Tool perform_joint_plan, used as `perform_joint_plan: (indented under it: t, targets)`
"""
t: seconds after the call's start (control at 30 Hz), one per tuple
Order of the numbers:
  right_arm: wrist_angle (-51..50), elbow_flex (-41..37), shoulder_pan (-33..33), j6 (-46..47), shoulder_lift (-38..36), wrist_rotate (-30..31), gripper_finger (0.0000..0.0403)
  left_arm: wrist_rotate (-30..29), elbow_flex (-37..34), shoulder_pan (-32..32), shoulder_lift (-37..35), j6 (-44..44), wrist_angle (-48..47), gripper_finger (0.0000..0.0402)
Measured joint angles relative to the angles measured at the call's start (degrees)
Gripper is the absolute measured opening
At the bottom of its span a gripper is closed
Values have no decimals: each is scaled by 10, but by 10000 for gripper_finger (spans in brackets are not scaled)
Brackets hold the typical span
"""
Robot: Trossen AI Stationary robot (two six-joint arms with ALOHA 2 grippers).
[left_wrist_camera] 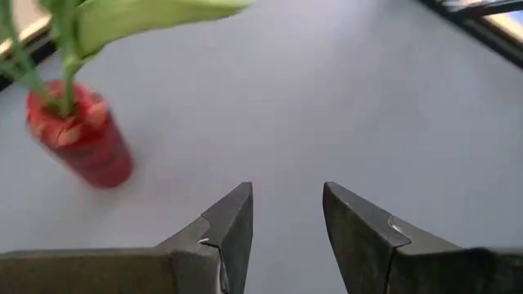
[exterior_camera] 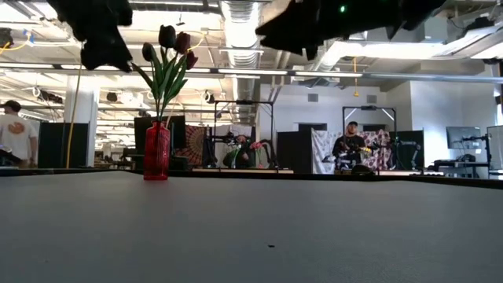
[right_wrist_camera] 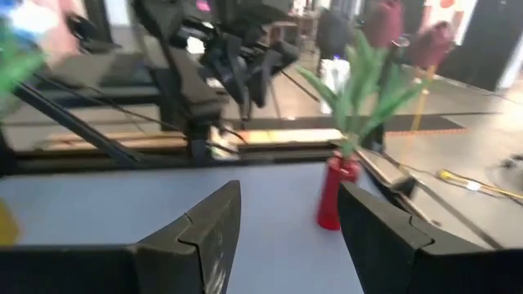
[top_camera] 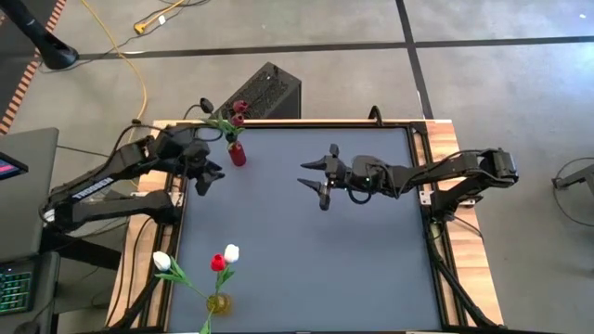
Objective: Sort flowers into vase by color
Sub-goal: Return to Home Position
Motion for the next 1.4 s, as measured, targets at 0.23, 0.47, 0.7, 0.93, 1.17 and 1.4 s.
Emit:
perform_joint_plan:
  t: [0.23,0.47,0.7,0.93,1.17,1.4]
  targets:
    - [-4,25,46,48,0,-4,227,-53,-16,-118,-52,-25,77,137]
    - [-13,48,77,78,0,-4,227,-80,-54,-209,-63,18,182,137]
    - [-115,77,87,86,0,-4,227,-76,-123,-277,-65,82,303,137]
    - [-145,77,83,47,0,-10,227,-79,-210,-291,-93,119,399,137]
    - [-211,77,57,29,0,-12,221,-126,-241,-291,-140,133,393,137]
    - [-241,75,20,32,0,-67,204,-154,-241,-290,-188,125,377,137]
